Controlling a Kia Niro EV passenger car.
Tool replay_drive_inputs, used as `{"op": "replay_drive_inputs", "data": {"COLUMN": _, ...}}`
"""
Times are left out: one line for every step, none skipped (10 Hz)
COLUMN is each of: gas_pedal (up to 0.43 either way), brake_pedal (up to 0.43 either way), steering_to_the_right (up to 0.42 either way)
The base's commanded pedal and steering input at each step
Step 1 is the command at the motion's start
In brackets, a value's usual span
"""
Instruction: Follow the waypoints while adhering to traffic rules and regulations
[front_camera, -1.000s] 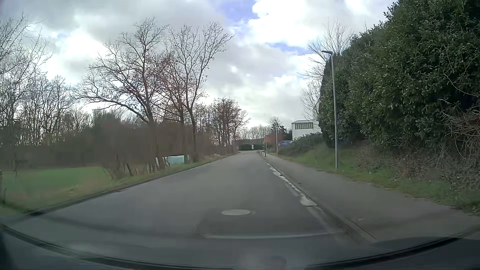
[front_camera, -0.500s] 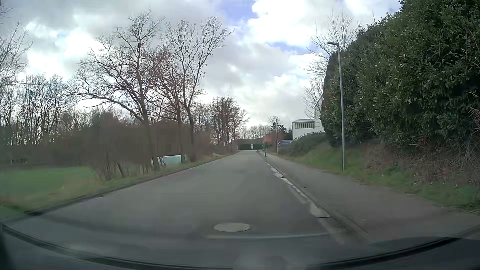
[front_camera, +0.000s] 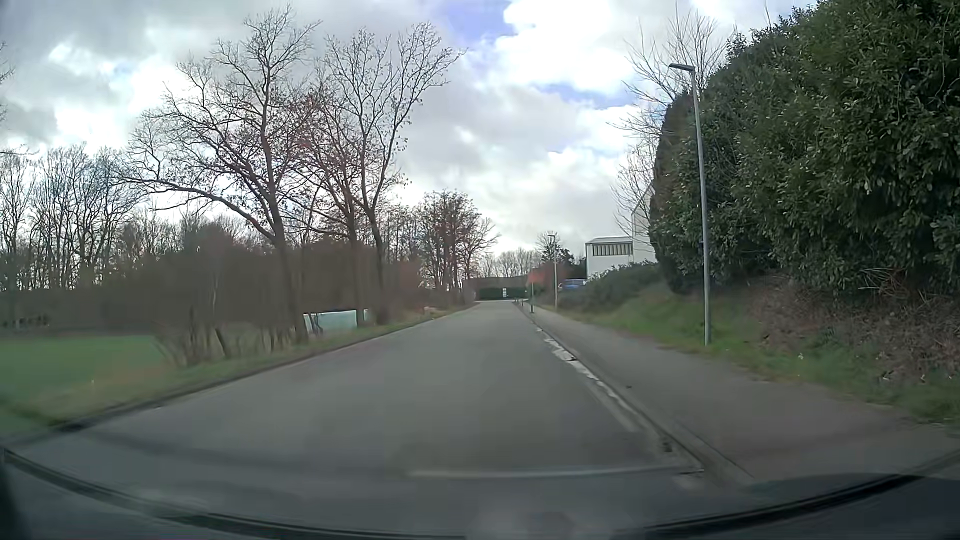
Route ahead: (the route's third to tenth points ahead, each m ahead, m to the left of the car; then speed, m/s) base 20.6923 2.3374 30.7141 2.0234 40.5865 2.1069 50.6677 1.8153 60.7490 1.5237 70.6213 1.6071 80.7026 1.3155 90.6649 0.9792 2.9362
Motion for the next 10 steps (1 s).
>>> {"op": "replay_drive_inputs", "data": {"gas_pedal": 0.067, "brake_pedal": 0.0, "steering_to_the_right": 0.002}}
{"op": "replay_drive_inputs", "data": {"gas_pedal": 0.067, "brake_pedal": 0.0, "steering_to_the_right": 0.004}}
{"op": "replay_drive_inputs", "data": {"gas_pedal": 0.067, "brake_pedal": 0.0, "steering_to_the_right": 0.004}}
{"op": "replay_drive_inputs", "data": {"gas_pedal": 0.059, "brake_pedal": 0.0, "steering_to_the_right": 0.004}}
{"op": "replay_drive_inputs", "data": {"gas_pedal": 0.059, "brake_pedal": 0.0, "steering_to_the_right": 0.004}}
{"op": "replay_drive_inputs", "data": {"gas_pedal": 0.047, "brake_pedal": 0.0, "steering_to_the_right": 0.004}}
{"op": "replay_drive_inputs", "data": {"gas_pedal": 0.039, "brake_pedal": 0.0, "steering_to_the_right": 0.004}}
{"op": "replay_drive_inputs", "data": {"gas_pedal": 0.039, "brake_pedal": 0.0, "steering_to_the_right": 0.004}}
{"op": "replay_drive_inputs", "data": {"gas_pedal": 0.039, "brake_pedal": 0.0, "steering_to_the_right": 0.004}}
{"op": "replay_drive_inputs", "data": {"gas_pedal": 0.039, "brake_pedal": 0.0, "steering_to_the_right": 0.004}}
